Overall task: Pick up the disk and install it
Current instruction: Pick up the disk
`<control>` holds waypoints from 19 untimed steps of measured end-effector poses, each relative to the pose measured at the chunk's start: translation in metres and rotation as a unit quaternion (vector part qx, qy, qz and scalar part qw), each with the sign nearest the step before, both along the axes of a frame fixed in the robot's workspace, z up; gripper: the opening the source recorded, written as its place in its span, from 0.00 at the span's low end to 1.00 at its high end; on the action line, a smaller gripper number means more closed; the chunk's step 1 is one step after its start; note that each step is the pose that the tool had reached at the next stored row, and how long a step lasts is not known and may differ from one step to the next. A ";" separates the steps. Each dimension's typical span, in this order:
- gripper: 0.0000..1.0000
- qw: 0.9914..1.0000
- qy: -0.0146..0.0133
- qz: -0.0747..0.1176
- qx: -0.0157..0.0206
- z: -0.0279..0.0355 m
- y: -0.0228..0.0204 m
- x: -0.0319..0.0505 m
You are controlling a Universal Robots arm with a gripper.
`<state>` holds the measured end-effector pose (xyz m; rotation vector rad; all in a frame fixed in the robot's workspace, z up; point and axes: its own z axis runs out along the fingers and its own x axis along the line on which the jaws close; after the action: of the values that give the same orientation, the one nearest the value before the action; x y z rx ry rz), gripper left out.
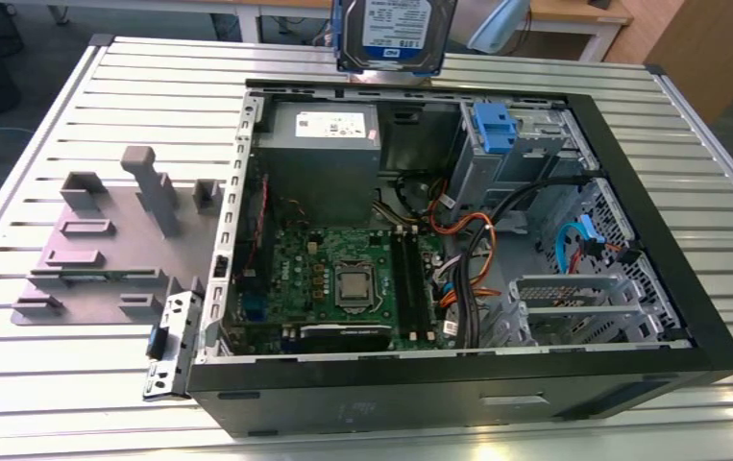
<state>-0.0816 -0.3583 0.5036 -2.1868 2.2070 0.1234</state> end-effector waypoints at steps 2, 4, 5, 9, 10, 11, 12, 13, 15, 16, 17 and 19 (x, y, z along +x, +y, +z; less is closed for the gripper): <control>0.37 1.000 0.000 0.000 0.000 0.0000 0.0000 0.0006; 0.37 1.000 0.000 0.000 0.000 0.0000 0.0000 0.0012; 0.37 1.000 0.000 0.000 0.000 0.0000 0.0000 0.0015; 0.37 1.000 0.000 0.000 0.000 0.0000 0.0000 0.0027; 0.37 1.000 0.000 0.000 0.000 0.0000 0.0000 0.0030; 0.37 1.000 0.000 0.000 0.000 0.0000 0.0000 0.0032; 0.37 1.000 0.000 0.000 0.000 0.0000 0.0000 0.0035; 0.37 1.000 0.000 0.000 0.000 0.0000 0.0000 0.0037; 0.37 1.000 0.000 0.000 0.000 0.0000 0.0000 0.0043; 0.37 1.000 0.000 0.000 0.000 0.0000 0.0000 0.0045; 0.37 1.000 0.000 0.000 0.000 0.0000 0.0000 0.0048; 0.37 1.000 0.000 0.000 0.000 0.0000 0.0000 0.0054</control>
<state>-0.0762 -0.3583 0.5036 -2.1869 2.2070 0.1234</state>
